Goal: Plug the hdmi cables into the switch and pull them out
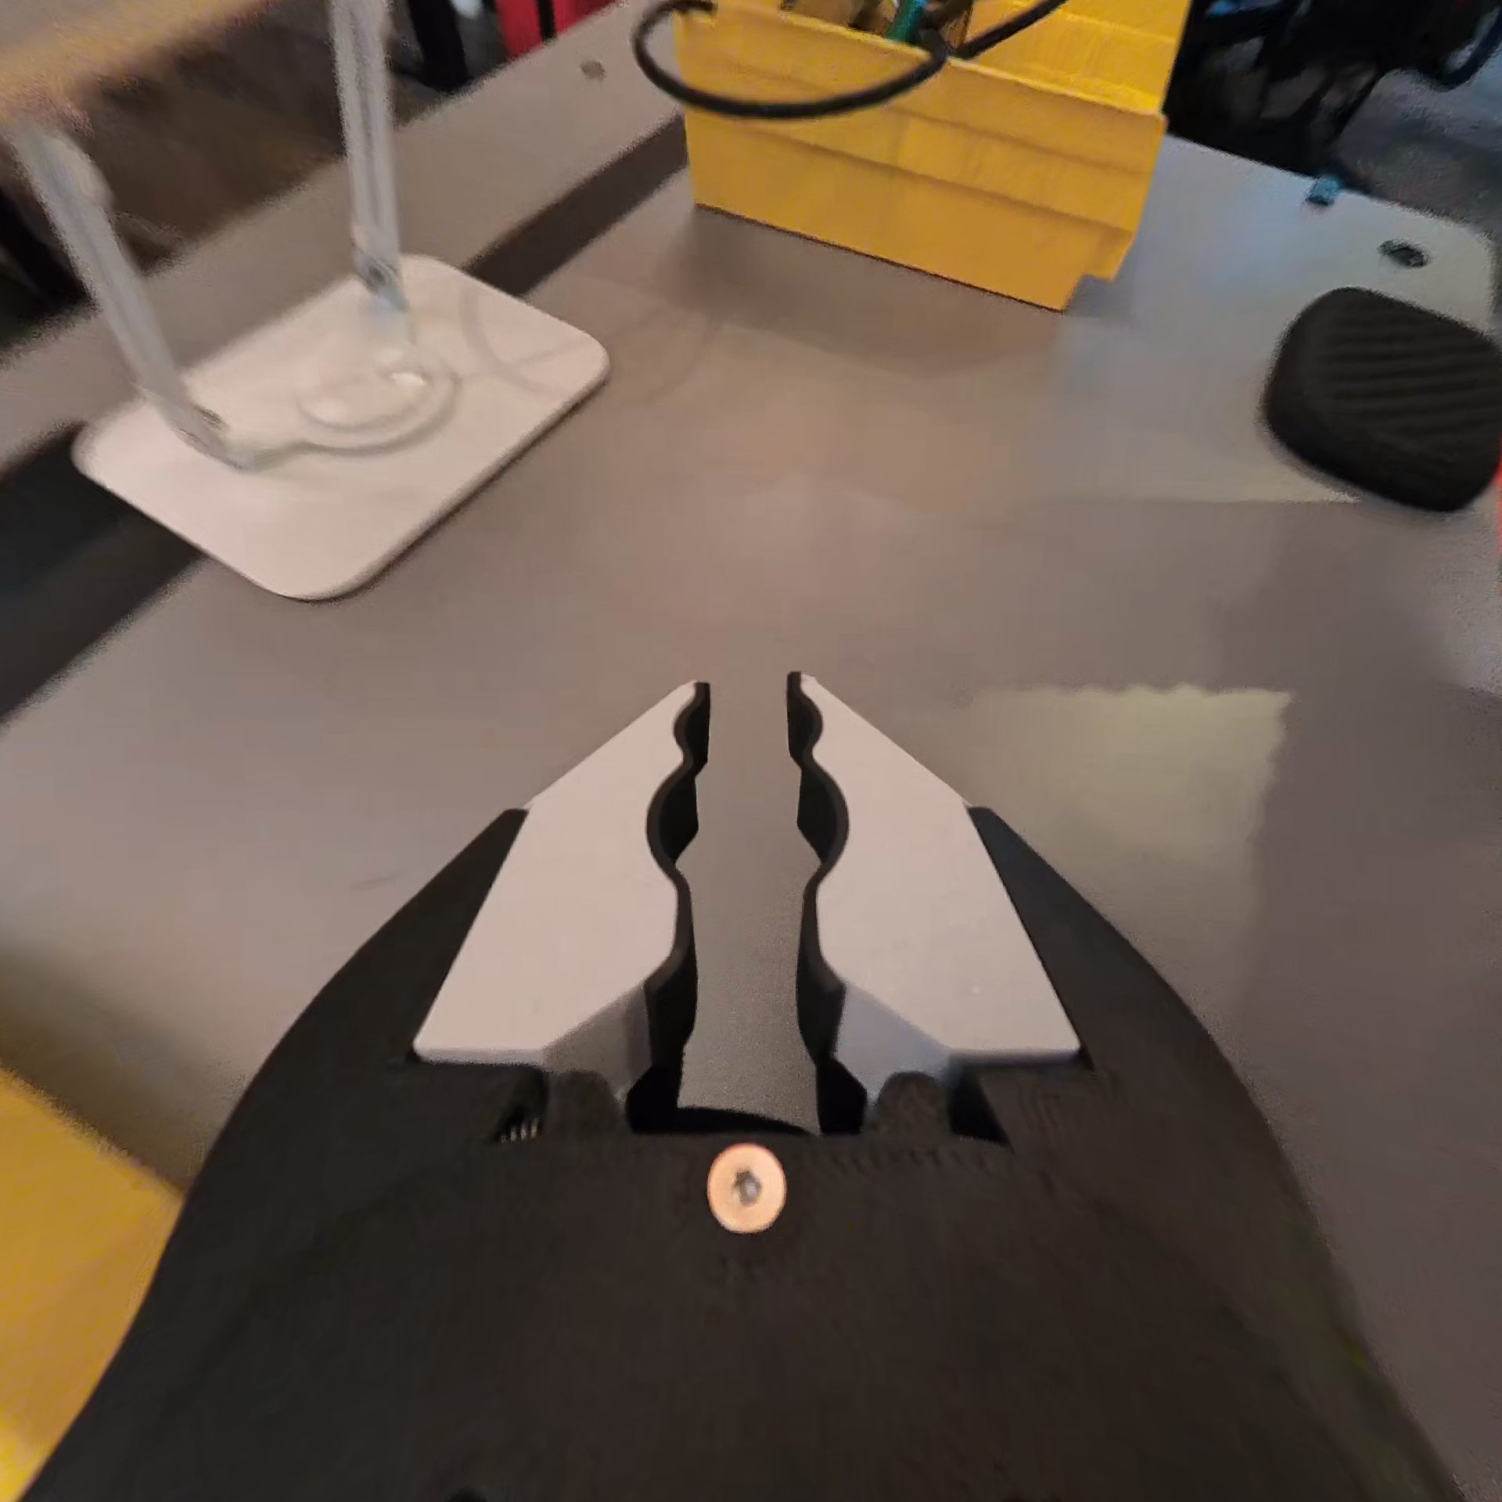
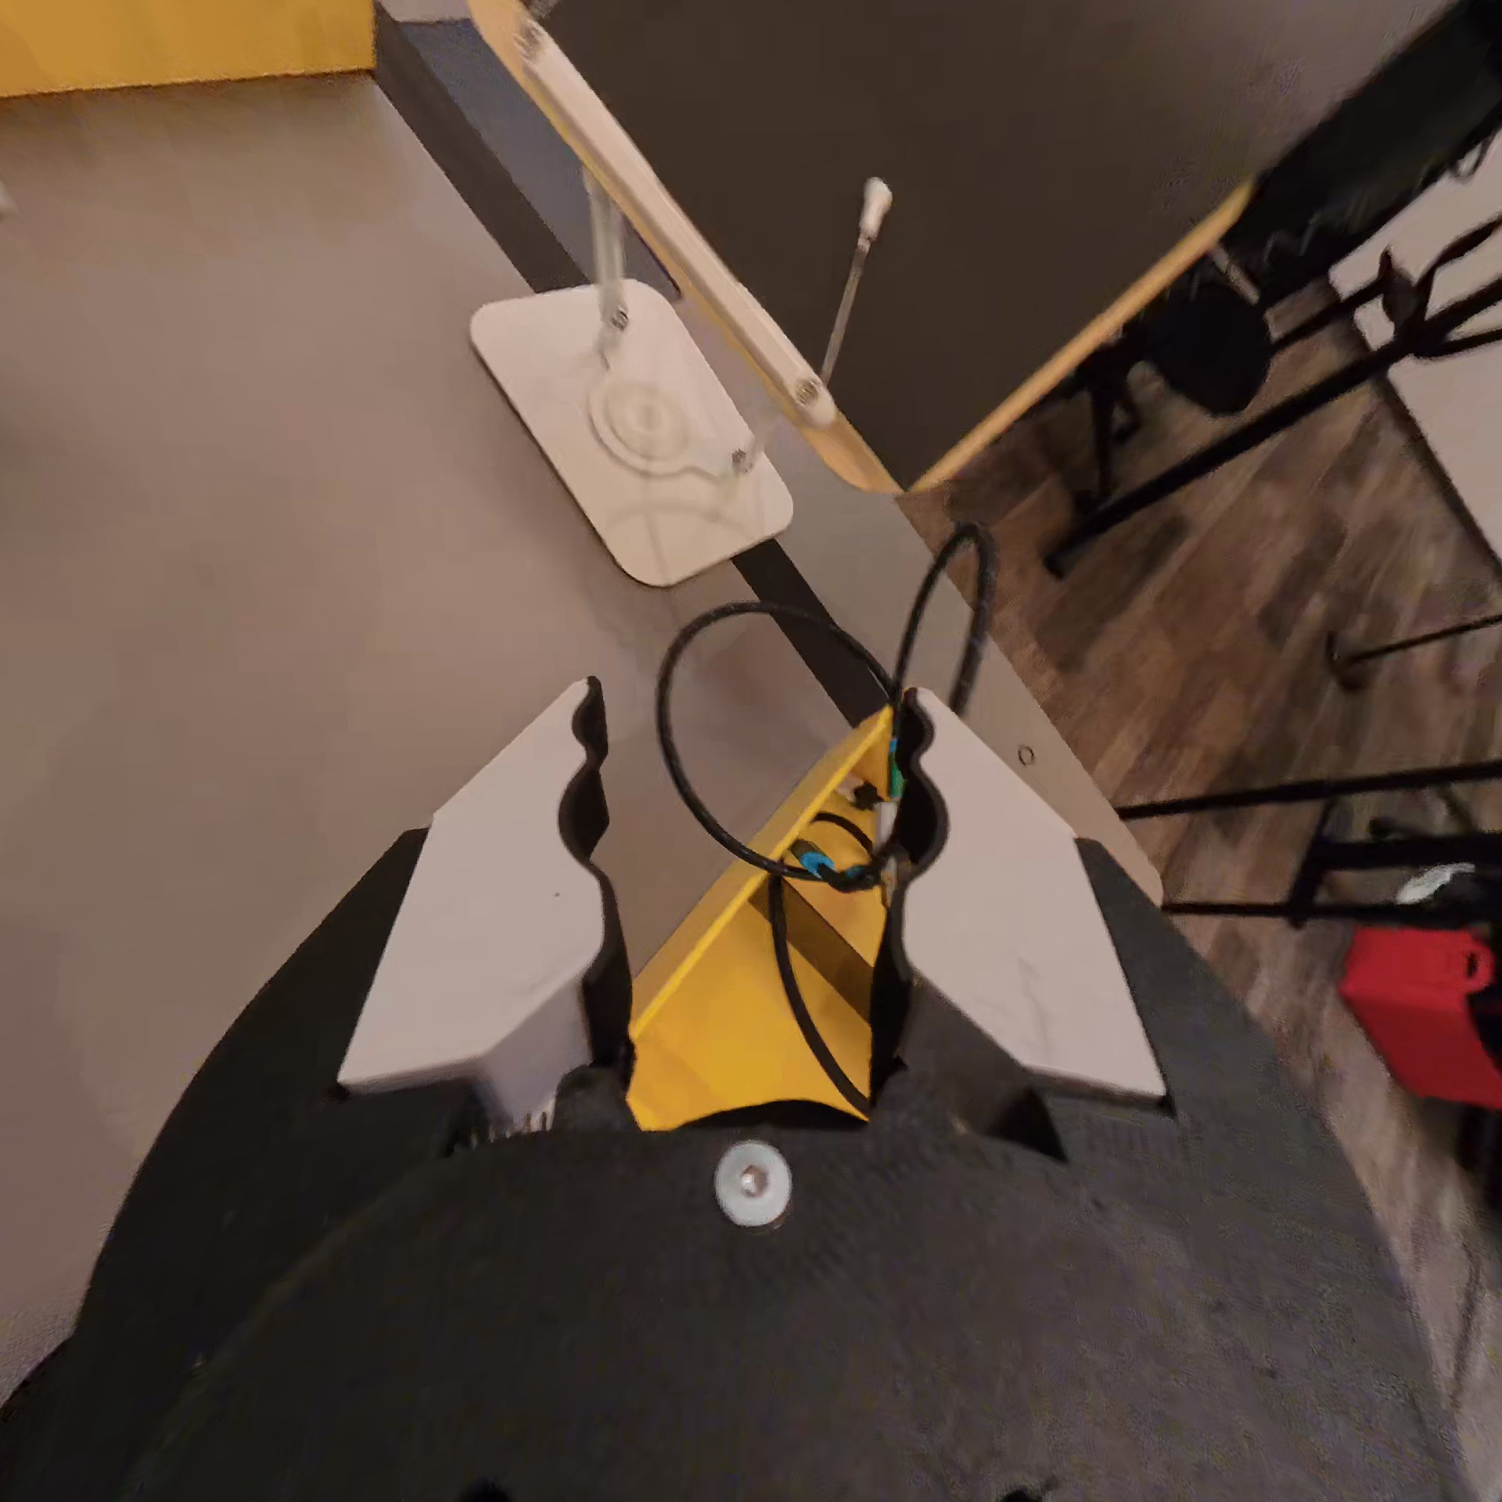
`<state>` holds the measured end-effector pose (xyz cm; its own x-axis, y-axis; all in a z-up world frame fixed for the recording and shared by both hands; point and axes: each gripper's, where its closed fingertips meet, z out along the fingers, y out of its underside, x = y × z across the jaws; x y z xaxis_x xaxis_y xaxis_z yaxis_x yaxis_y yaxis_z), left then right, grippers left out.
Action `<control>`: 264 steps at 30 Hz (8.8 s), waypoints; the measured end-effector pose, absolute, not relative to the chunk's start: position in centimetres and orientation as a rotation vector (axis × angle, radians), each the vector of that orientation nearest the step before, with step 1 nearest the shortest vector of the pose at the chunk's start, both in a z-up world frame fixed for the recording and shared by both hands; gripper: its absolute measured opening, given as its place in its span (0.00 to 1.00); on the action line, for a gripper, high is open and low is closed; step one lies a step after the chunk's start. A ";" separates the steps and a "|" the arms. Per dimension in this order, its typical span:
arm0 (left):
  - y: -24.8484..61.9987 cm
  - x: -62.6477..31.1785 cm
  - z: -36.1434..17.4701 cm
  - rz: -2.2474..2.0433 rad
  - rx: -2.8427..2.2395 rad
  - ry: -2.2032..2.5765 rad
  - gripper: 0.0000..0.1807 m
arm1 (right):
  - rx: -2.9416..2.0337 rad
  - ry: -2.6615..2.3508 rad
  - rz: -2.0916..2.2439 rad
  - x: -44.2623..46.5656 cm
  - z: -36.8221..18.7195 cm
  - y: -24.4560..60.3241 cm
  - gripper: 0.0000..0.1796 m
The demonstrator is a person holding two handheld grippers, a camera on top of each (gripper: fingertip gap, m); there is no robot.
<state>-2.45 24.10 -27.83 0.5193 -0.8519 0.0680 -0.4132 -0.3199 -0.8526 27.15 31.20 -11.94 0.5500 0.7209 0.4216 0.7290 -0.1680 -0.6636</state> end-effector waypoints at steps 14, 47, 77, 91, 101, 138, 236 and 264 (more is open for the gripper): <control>37.8 -27.0 -20.0 0.088 -2.185 0.776 0.21 | -1.817 -1.371 0.381 18.1 -18.8 20.7 0.34; 40.5 -36.1 -39.2 0.117 -3.224 1.013 0.36 | -1.895 -1.419 0.531 15.5 -26.4 19.3 0.33; 38.9 -19.9 -16.5 0.071 -2.205 1.186 0.36 | -1.860 -1.311 0.507 13.3 -24.2 18.1 0.35; 24.7 2.8 -29.1 -0.011 -1.949 2.006 0.36 | -2.011 -1.052 0.400 16.8 -29.4 17.6 0.35; 21.6 7.1 -37.5 -0.173 -2.051 2.120 0.36 | -1.985 -1.075 0.427 15.7 -31.1 17.8 0.35; 34.4 -28.7 -38.1 0.381 -2.376 1.353 0.16 | -1.899 -1.128 0.534 13.0 -30.5 16.5 0.35; 19.4 -0.2 -3.5 -0.344 -1.340 0.936 0.02 | -1.424 -1.583 1.126 -3.7 -23.8 9.1 0.06; 10.6 9.3 -16.6 0.427 -0.840 1.634 0.46 | -1.594 -1.407 0.972 -1.8 -22.7 16.1 0.01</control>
<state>9.32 10.60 -16.64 -0.0503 -0.2900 -0.9557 -0.7207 0.6730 -0.1662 -1.81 16.09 -22.70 0.0932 0.9945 -0.0468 0.3956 -0.0801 -0.9149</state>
